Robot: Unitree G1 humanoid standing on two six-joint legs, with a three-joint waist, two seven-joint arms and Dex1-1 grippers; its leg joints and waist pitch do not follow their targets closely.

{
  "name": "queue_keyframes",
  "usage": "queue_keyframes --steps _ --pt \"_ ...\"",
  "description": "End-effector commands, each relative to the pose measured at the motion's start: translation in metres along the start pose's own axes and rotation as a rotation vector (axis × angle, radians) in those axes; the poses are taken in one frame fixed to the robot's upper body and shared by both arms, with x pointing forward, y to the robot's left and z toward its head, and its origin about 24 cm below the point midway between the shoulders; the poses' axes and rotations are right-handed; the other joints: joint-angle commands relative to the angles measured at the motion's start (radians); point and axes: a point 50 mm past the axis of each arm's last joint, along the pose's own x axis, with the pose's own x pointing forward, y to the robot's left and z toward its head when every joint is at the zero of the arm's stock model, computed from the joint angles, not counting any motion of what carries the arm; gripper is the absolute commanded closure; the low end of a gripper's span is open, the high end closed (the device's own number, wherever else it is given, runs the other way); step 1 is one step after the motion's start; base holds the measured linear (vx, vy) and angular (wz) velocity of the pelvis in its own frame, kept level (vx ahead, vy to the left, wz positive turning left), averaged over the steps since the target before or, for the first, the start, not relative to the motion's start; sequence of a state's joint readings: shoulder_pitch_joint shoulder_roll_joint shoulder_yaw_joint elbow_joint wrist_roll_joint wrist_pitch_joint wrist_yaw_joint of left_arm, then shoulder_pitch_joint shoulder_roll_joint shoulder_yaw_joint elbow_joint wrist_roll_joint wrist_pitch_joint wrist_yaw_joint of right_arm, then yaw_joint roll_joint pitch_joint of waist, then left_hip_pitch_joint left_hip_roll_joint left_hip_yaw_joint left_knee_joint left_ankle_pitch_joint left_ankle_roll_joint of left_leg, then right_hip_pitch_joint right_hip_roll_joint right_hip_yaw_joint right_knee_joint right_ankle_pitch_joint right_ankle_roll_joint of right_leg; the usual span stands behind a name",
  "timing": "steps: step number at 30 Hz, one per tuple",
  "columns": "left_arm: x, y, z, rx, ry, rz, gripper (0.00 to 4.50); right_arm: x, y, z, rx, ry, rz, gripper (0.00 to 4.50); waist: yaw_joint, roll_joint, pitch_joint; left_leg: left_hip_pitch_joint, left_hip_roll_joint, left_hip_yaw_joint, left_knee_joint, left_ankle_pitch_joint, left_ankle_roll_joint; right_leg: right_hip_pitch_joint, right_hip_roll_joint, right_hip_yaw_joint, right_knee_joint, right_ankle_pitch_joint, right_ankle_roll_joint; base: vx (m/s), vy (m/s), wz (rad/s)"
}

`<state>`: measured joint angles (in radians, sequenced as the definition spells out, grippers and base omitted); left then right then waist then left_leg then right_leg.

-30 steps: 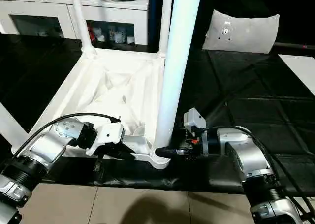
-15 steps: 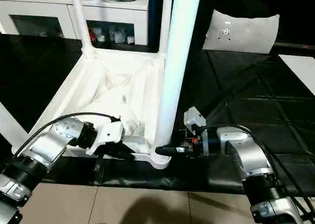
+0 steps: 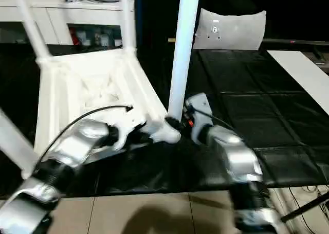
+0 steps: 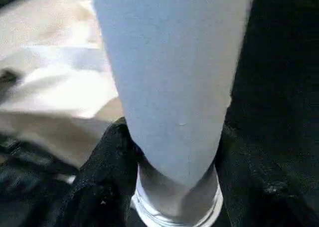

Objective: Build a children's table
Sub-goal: Rotate leg to tighten

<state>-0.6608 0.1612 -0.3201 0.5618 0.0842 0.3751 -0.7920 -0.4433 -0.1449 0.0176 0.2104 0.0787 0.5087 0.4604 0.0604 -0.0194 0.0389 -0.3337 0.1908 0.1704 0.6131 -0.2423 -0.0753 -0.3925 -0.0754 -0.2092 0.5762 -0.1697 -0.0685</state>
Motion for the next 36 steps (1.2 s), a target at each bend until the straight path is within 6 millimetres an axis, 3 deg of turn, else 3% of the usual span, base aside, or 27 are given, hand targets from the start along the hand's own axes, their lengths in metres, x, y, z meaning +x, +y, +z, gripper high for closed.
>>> queue_keyframes --steps 1,4,6,9,16,22,26,32,33,34,36 --pt "0.005 0.001 0.032 0.054 -0.103 0.066 4.5 0.013 0.033 -0.002 -0.016 -0.001 0.117 1.86 0.008 0.002 -0.074 -0.014 0.061 -0.032 -0.063 0.044 0.063 0.073 -0.112 0.093 -0.067 -0.203 0.008 0.0 0.0 0.0" --pt "0.003 0.001 0.028 0.103 -0.086 0.064 4.5 0.01 0.033 0.0 0.019 -0.039 0.118 1.78 0.009 0.003 -0.078 -0.018 0.065 -0.032 -0.058 0.106 0.096 0.074 -0.115 0.1 -0.045 -0.089 -0.039 0.0 0.0 0.0" --pt "0.002 0.002 0.027 0.12 -0.084 0.062 4.5 0.008 0.032 0.001 0.024 -0.045 0.118 1.45 0.01 0.004 -0.073 -0.015 0.066 -0.029 -0.06 0.101 0.116 0.072 -0.117 0.102 -0.046 -0.077 -0.066 0.0 0.0 0.0" --pt "-0.007 0.003 0.019 0.187 -0.072 0.007 4.5 0.0 0.021 -0.002 0.003 -0.058 0.113 1.41 0.012 0.004 -0.071 -0.013 0.064 -0.026 -0.062 0.065 0.113 0.072 -0.117 0.103 -0.054 -0.128 -0.055 0.0 0.0 0.0" --pt "-0.023 0.002 -0.005 0.258 -0.041 -0.137 4.5 -0.025 -0.008 -0.004 -0.089 -0.072 0.229 0.62 0.018 0.004 -0.068 -0.011 0.063 -0.024 -0.065 0.01 0.095 0.073 -0.113 0.101 -0.064 -0.203 -0.017 0.0 0.0 0.0" --pt "-0.038 -0.009 -0.021 0.325 -0.025 -0.355 4.5 -0.046 -0.024 -0.002 -0.237 -0.019 0.429 0.15 0.037 0.002 -0.069 -0.011 0.066 -0.022 -0.063 0.029 0.111 0.072 -0.114 0.103 -0.051 -0.155 -0.043 0.0 0.0 0.0" --pt "-0.042 -0.011 -0.023 0.331 -0.03 -0.408 4.5 -0.051 -0.027 -0.002 -0.286 0.002 0.506 0.15 0.044 0.002 -0.069 -0.011 0.068 -0.021 -0.063 0.029 0.11 0.071 -0.113 0.102 -0.054 -0.171 -0.052 0.0 0.0 0.0" --pt "-0.051 -0.013 -0.026 0.385 0.001 -0.513 4.5 -0.062 -0.023 -0.007 -0.253 0.062 0.774 0.3 0.06 0.001 -0.069 -0.01 0.071 -0.021 -0.062 0.024 0.123 0.07 -0.11 0.099 -0.054 -0.18 -0.046 0.0 0.0 0.0" --pt "-0.051 -0.013 -0.027 0.388 0.005 -0.518 4.5 -0.062 -0.024 -0.008 -0.255 0.067 0.779 0.43 0.058 -0.013 -0.069 -0.01 0.071 -0.019 -0.061 0.022 0.122 0.07 -0.11 0.1 -0.055 -0.188 -0.041 0.0 0.0 0.0" --pt "-0.053 -0.013 -0.029 0.396 0.019 -0.535 4.5 -0.063 -0.023 -0.009 -0.239 0.079 0.8 0.43 0.062 -0.008 -0.068 -0.012 0.067 -0.019 -0.062 0.021 0.117 0.071 -0.111 0.099 -0.056 -0.206 -0.035 0.0 0.0 0.0" --pt "-0.054 -0.014 -0.03 0.404 0.033 -0.548 4.5 -0.063 -0.022 -0.01 -0.219 0.086 0.822 0.61 0.064 -0.01 -0.069 -0.011 0.068 -0.019 -0.063 0.023 0.114 0.071 -0.11 0.098 -0.058 -0.225 -0.024 0.0 0.0 0.0"
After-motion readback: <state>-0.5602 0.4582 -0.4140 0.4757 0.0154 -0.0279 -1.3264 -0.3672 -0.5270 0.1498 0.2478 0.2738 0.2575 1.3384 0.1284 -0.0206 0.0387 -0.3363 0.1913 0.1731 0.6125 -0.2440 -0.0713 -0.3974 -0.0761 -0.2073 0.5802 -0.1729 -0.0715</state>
